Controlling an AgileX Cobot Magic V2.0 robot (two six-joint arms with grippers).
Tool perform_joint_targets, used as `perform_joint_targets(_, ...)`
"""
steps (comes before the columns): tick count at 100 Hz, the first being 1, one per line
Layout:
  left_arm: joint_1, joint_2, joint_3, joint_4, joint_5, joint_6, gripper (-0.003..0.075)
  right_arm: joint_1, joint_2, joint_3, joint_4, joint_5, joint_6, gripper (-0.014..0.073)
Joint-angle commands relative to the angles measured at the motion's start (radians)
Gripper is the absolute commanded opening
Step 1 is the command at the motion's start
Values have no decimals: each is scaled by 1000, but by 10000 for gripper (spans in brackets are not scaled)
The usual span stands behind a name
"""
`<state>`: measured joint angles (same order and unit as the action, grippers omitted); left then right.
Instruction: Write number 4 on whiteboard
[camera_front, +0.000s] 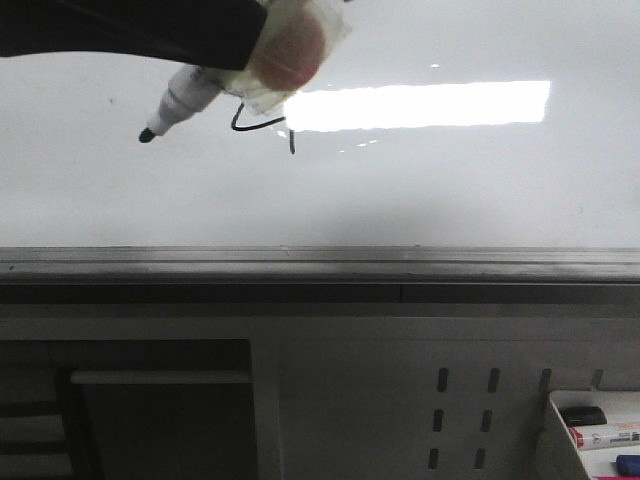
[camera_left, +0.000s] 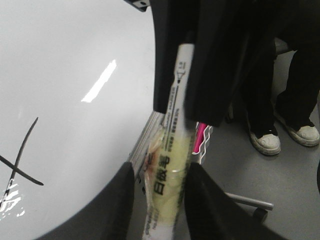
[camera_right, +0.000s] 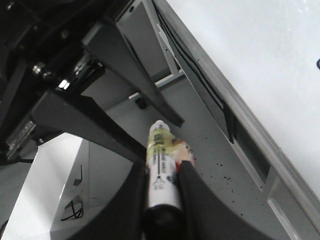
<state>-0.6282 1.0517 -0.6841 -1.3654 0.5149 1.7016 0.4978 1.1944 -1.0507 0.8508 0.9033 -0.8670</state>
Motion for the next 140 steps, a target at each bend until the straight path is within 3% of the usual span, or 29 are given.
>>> perform_joint_targets(1,-6,-10,-31,-45,16,0,234,-1,-19,-42,44,-7,0,-44)
perform_joint_targets(53,-6,-10,-31,-25,48,0,220,-1,-19,-43,44,29,0,-44)
perform_joint_targets(63,-6,-10,-31,-21,51,0,150,-1,-19,-43,44,29,0,-44)
perform_joint_targets(77,-6,-10,-31,0,55,0,-21,-1,-19,-43,55,23,0,-44)
perform_joint_targets(88,-6,-10,-31,13,57,-13,-20,-1,-19,-43,69,17,1,-37)
perform_joint_targets(100,-3,-12,-31,12,41,-40,-20,-1,-19,-43,69,17,1,102)
perform_joint_targets(112,-3,-14,-31,16,4,-83,-20,-29,-21,-43,69,9,4,367)
perform_joint_targets(117,-3,-16,-31,18,-11,-111,-20,-58,-29,-43,69,8,11,438)
perform_joint_targets(123,-3,-21,-31,18,-41,-138,-20,-101,-47,-43,69,20,10,473)
perform_joint_targets(140,-3,-66,-29,-12,-202,-228,-20,-271,-137,-43,69,72,10,469)
